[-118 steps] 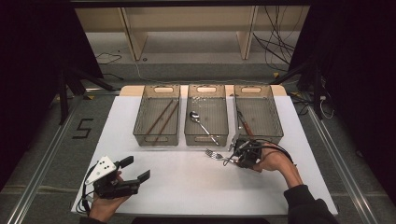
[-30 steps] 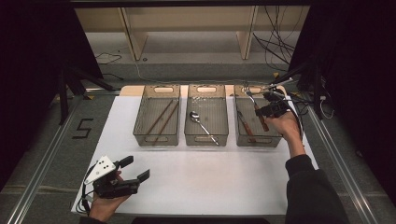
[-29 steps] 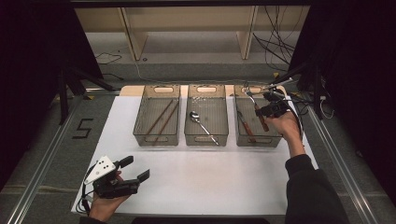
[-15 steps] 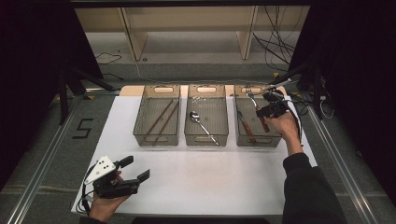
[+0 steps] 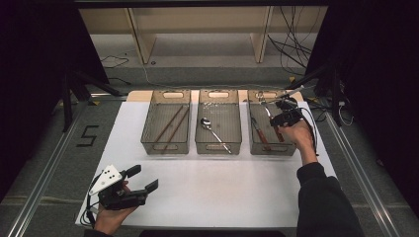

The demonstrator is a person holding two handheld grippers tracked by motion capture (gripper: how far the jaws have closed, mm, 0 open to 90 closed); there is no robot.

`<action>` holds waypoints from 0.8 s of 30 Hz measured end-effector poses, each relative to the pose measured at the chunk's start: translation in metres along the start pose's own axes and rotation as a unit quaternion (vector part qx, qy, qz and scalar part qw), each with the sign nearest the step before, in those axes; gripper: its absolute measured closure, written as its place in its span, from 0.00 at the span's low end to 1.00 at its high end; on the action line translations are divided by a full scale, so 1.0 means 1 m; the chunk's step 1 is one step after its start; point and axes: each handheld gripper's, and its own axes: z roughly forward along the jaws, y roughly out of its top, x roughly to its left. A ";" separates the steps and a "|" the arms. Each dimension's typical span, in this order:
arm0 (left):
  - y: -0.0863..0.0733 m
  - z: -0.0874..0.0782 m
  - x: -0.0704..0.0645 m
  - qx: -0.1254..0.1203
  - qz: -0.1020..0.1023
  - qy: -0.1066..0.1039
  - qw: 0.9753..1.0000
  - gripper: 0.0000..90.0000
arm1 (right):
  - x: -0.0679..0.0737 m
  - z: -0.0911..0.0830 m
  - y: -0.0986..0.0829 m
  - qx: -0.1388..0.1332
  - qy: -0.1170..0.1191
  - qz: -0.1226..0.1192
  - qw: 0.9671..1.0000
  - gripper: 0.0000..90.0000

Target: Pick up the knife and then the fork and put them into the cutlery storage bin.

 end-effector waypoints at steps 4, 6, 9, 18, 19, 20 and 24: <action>0.000 0.000 0.000 0.001 0.000 0.000 1.000 0.18 | 0.001 0.003 -0.001 0.004 -0.001 -0.001 1.000 0.86; 0.000 0.000 0.000 0.001 0.000 0.000 1.000 0.18 | 0.002 0.004 -0.001 0.005 -0.001 0.000 1.000 0.86; 0.000 0.000 0.000 0.001 0.000 0.000 1.000 0.18 | 0.003 0.005 0.000 0.007 -0.003 -0.001 1.000 0.86; 0.000 0.000 0.000 0.001 0.000 0.000 1.000 0.18 | 0.005 0.011 -0.004 0.013 -0.002 0.001 1.000 0.86; 0.000 0.000 0.000 0.000 -0.001 0.000 1.000 0.18 | 0.005 0.012 -0.004 0.014 -0.002 -0.001 1.000 0.86; 0.000 0.000 0.000 0.000 -0.001 0.000 1.000 0.18 | 0.005 0.013 -0.005 0.016 -0.001 0.001 1.000 0.86; 0.000 0.000 0.000 0.001 0.000 0.000 1.000 0.18 | 0.005 0.014 -0.005 0.017 0.000 0.003 1.000 0.85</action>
